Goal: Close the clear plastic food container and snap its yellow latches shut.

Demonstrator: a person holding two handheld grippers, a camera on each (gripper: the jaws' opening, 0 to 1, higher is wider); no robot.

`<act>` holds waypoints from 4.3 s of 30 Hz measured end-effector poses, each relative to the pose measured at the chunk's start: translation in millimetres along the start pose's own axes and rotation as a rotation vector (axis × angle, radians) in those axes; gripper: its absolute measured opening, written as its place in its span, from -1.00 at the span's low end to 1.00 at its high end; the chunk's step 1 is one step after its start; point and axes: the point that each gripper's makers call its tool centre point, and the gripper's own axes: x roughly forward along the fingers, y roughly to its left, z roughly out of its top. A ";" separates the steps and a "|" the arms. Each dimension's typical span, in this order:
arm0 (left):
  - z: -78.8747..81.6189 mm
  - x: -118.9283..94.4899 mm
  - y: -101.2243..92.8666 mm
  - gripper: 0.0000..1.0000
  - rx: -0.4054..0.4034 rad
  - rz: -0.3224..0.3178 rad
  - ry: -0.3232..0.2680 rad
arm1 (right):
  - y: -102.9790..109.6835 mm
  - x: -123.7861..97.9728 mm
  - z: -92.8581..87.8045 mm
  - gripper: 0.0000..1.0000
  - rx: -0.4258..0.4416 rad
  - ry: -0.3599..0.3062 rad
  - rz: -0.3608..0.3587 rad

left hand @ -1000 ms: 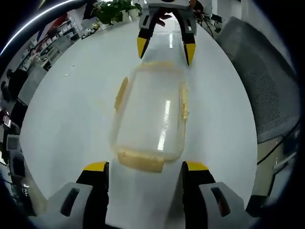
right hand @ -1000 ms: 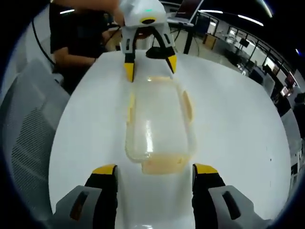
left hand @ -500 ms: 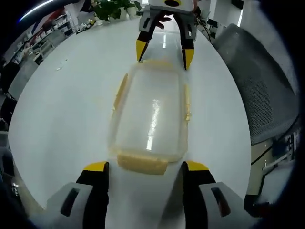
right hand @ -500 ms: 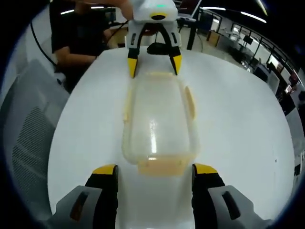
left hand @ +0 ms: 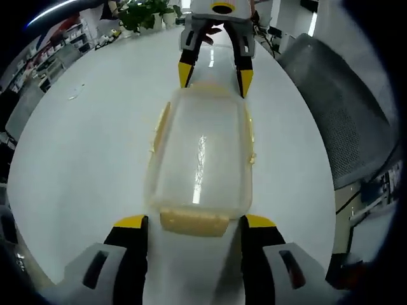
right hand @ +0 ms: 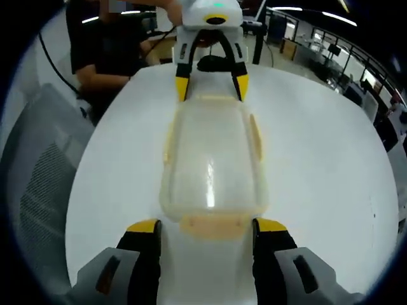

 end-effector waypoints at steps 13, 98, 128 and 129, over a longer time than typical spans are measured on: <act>2.1 0.7 -7.5 -0.05 0.044 -0.021 0.000 | -4.5 -1.8 -1.9 -0.20 0.008 0.007 -0.011; 55.2 -39.6 -34.2 -0.23 0.007 0.127 -0.016 | 14.7 -72.3 1.1 -0.22 -0.063 0.032 -0.065; 125.9 -30.4 -43.7 -0.23 0.021 0.153 -0.031 | 21.2 -128.3 -45.0 -0.22 -0.076 0.052 -0.101; 129.3 -29.3 -44.0 -0.23 0.022 0.152 -0.031 | 21.2 -130.4 -47.8 -0.22 -0.075 0.053 -0.101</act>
